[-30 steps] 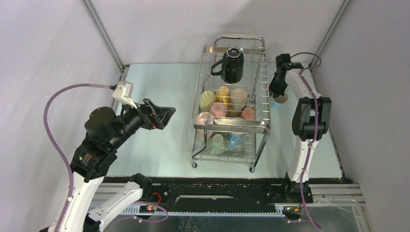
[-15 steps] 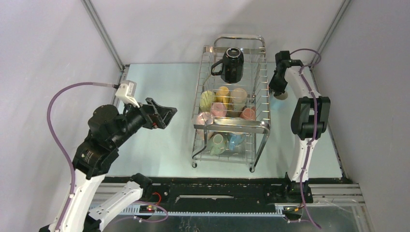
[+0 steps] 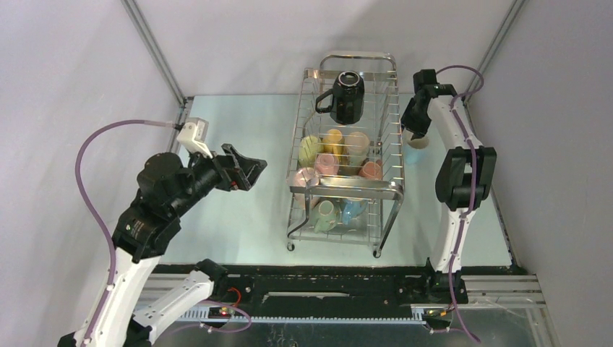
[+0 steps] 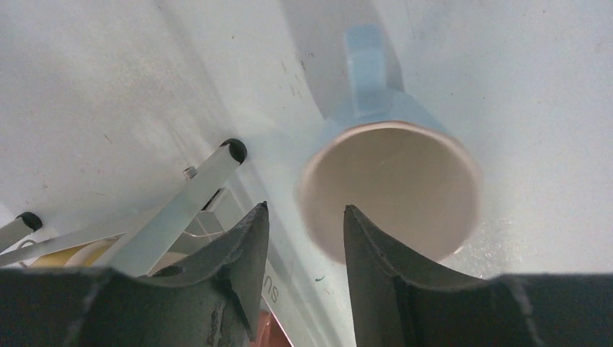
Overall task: Unload the cups from the dish rack
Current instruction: Place the cup at the center of the board.
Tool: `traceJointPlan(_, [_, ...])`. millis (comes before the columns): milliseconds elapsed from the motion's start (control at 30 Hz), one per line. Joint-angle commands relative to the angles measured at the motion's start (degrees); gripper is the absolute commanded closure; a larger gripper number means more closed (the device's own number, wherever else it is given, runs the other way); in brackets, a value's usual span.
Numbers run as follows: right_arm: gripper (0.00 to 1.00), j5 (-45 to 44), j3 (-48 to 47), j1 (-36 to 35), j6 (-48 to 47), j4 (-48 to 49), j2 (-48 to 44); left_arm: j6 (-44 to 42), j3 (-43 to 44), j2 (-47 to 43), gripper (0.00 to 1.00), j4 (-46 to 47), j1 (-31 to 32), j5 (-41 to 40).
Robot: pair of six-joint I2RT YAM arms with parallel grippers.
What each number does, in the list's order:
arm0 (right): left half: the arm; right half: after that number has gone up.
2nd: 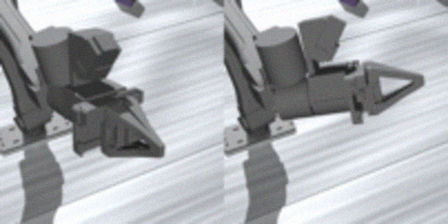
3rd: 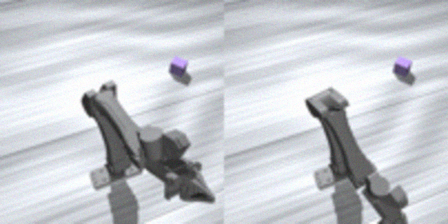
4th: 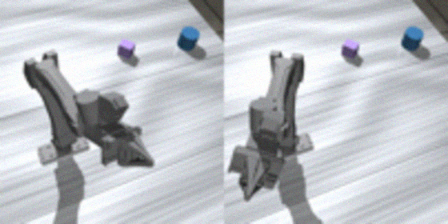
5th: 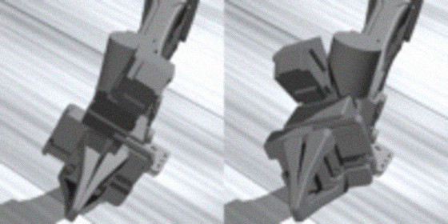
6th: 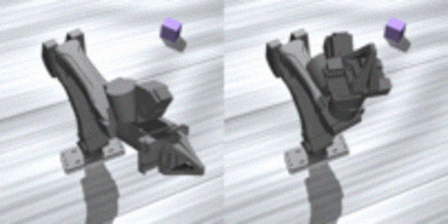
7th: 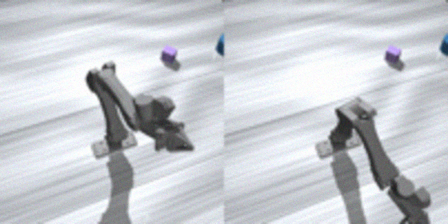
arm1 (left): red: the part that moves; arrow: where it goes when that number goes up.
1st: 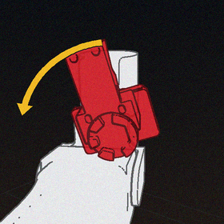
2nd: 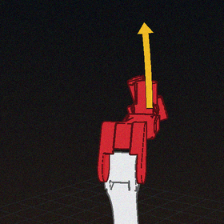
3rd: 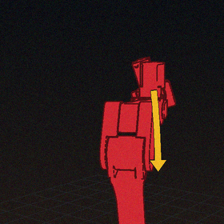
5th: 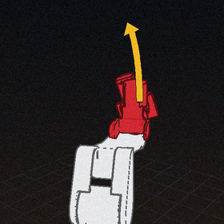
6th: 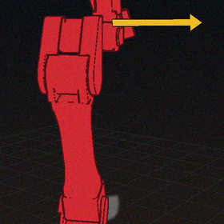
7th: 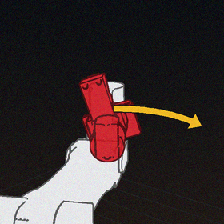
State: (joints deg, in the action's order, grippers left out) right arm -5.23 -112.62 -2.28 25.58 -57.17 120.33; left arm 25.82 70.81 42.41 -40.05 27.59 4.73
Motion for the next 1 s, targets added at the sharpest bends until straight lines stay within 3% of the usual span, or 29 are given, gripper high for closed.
traceJointPlan(0, [0.49, 0.6, -1.4, -0.1, -1.1, -0.8, -5.9, -1.4, 1.9, 1.0, 0.00, 1.0, -0.2, 0.9])
traceJointPlan(367, [0.45, 2.6, 4.0, 1.7, -0.6, 0.6, -15.1, -2.9, 9.4, 4.8, 0.00, 0.8, -0.2, 0.3])
traceJointPlan(700, [0.34, 4.1, 12.9, 1.8, -0.2, 3.2, -30.7, -4.3, 28.1, 18.3, 0.00, 2.5, 0.3, 0.9])
traceJointPlan(967, [0.24, 3.9, 16.4, 1.8, -0.1, 3.4, -42.8, -10.4, 47.7, 32.2, 0.00, -1.1, 6.6, -3.6])
